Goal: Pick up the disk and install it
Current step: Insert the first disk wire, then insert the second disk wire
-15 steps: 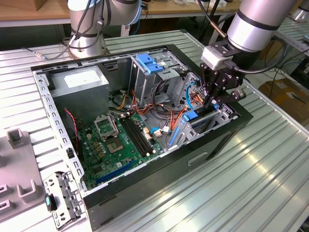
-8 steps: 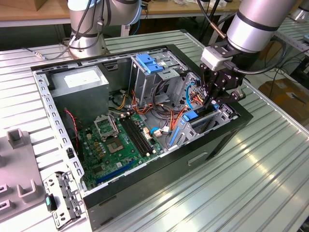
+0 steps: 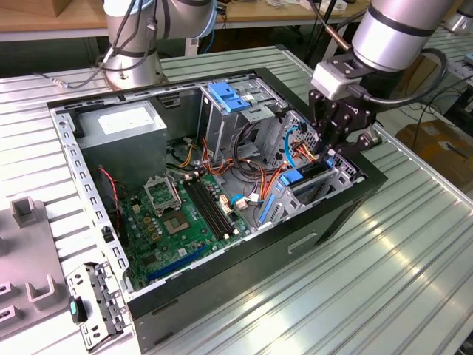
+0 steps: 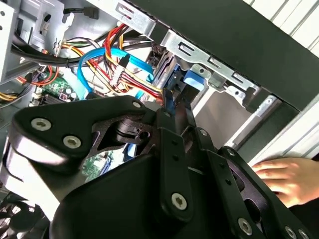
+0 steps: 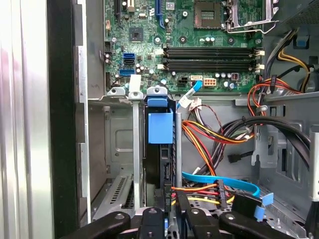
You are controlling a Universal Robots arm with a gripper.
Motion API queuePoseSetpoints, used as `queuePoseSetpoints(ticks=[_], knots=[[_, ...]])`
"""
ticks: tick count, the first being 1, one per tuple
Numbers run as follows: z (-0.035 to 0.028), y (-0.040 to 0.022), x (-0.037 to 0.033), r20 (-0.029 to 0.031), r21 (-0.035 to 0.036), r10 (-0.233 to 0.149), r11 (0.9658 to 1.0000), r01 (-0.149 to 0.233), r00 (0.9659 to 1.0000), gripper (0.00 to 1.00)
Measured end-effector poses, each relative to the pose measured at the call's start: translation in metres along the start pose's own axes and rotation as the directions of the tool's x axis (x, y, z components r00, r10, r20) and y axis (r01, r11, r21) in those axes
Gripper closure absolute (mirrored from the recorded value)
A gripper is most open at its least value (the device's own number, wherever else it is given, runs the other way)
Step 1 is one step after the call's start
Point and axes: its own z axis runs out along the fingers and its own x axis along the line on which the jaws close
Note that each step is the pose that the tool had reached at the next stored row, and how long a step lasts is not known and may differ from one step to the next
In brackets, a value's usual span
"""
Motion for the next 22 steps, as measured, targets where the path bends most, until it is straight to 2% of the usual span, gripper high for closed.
queuePoseSetpoints(ticks=[3,4,7,9,22], knots=[[-0.0086,-0.0003,0.0000,0.0000,0.0000,0.000,1.0000,0.000,1.0000,0.76],[-0.0093,-0.0003,0.0000,0.0004,0.0000,0.000,1.0000,0.000,1.0000,0.76],[-0.0092,-0.0003,-0.0001,0.0012,0.0000,0.000,1.0000,0.000,1.0000,0.77],[-0.0093,-0.0003,-0.0001,0.0011,0.0000,0.000,1.0000,0.000,1.0000,0.89],[-0.0093,-0.0003,0.0000,0.0025,0.0000,0.000,1.0000,0.000,1.0000,0.89]])
